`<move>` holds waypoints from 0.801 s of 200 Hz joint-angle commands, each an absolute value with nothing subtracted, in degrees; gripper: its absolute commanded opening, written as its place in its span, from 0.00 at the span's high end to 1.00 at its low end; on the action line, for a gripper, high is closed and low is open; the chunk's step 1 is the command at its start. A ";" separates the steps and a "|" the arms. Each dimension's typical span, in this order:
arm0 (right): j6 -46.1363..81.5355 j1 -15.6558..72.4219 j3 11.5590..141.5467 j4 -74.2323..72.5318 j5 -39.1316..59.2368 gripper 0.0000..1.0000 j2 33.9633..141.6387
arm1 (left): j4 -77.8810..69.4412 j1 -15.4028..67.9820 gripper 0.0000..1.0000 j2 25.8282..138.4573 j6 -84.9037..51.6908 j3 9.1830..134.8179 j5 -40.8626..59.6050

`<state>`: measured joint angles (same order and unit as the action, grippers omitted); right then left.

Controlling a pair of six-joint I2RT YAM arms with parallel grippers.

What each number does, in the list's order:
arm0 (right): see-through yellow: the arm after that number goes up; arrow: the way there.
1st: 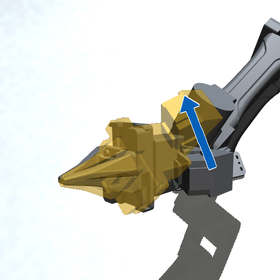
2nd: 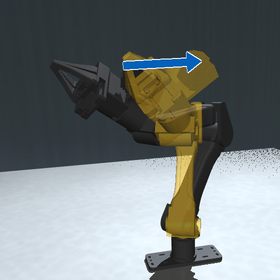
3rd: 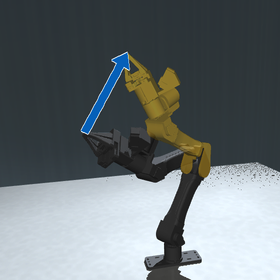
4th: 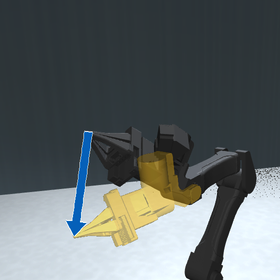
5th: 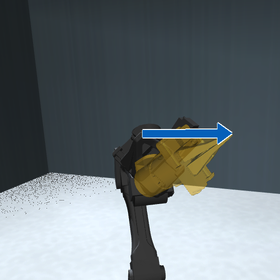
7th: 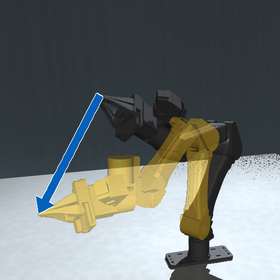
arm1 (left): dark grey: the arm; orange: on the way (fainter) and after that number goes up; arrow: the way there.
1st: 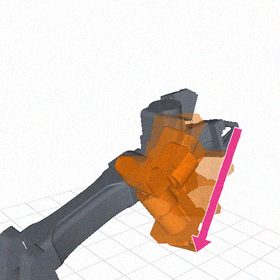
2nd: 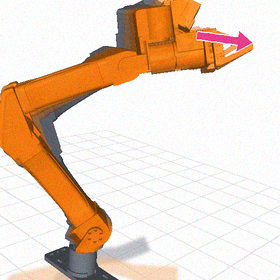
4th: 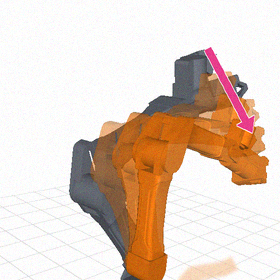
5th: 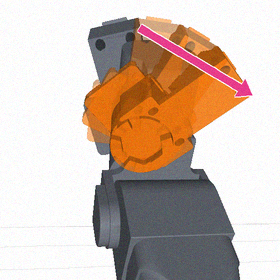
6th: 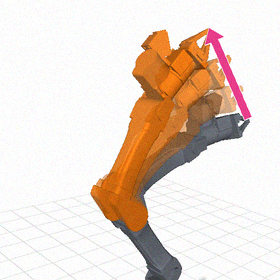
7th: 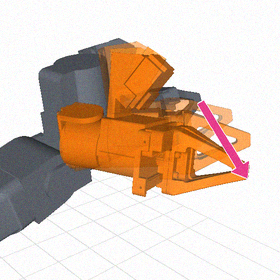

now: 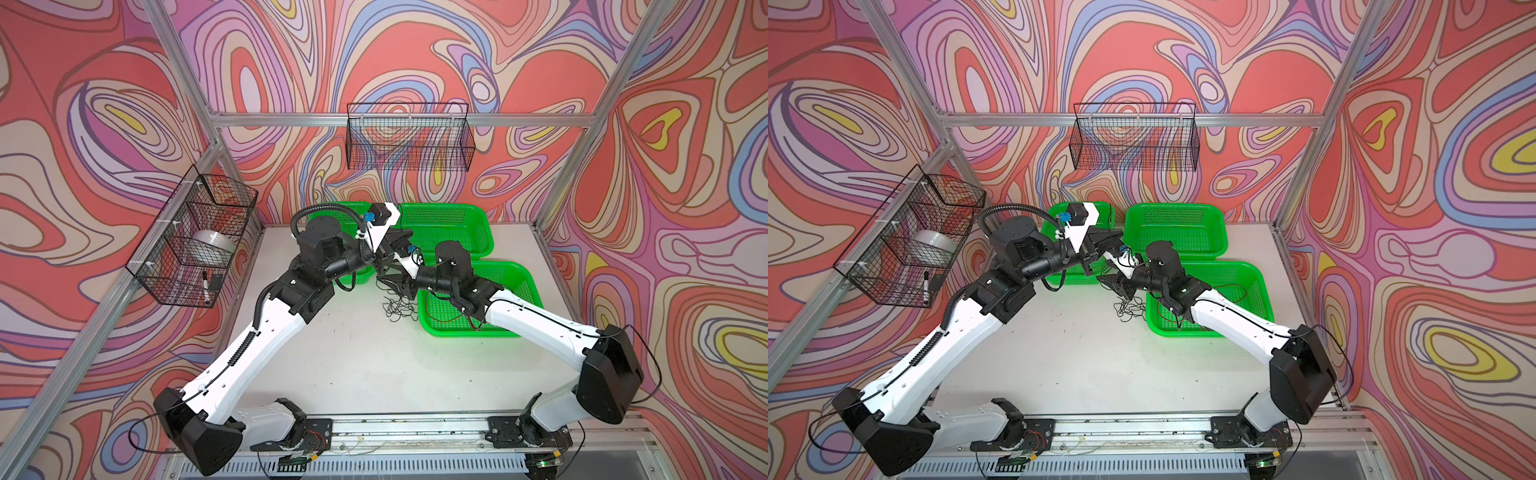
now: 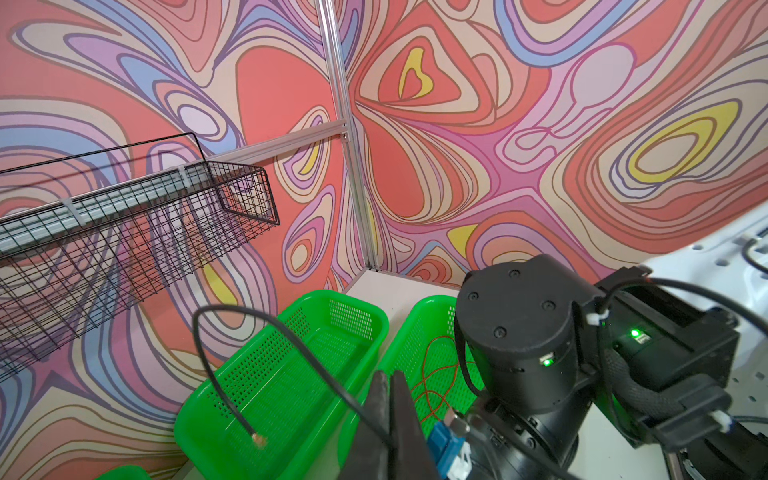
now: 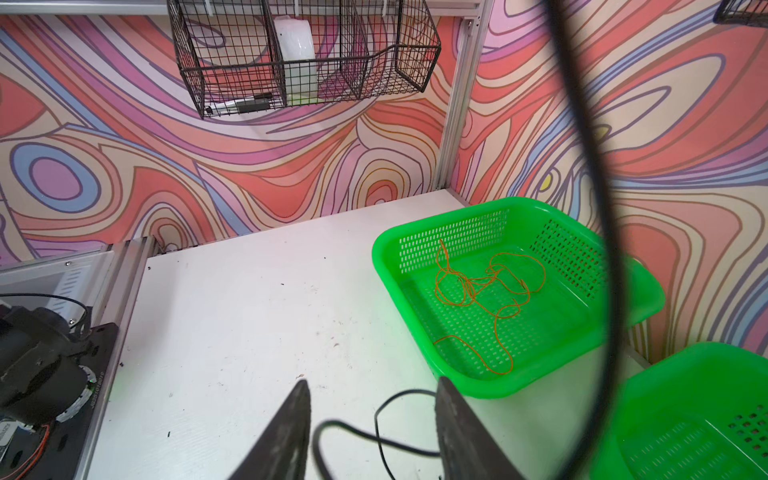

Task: Untangle the cables

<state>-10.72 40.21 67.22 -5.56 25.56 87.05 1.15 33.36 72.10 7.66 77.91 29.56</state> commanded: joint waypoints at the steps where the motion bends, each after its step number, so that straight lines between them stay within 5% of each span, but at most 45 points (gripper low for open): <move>1: -9.01 40.34 63.63 -7.54 24.93 0.51 84.17 | -0.36 33.66 1.00 72.25 7.70 79.71 29.33; 63: -5.30 40.34 60.21 -11.67 20.29 0.60 82.69 | -1.31 34.31 1.00 72.16 5.98 80.67 31.11; 103: -2.51 40.34 61.74 -14.06 15.04 0.98 84.66 | -0.58 34.98 1.00 71.10 6.72 80.67 29.53; 140: -0.16 38.58 65.29 -13.28 9.00 1.00 85.32 | -4.98 34.98 1.00 67.61 4.68 74.22 22.24; 160: 1.31 36.16 69.40 -11.34 7.64 1.00 87.75 | -5.45 34.90 0.72 66.09 4.61 70.97 17.72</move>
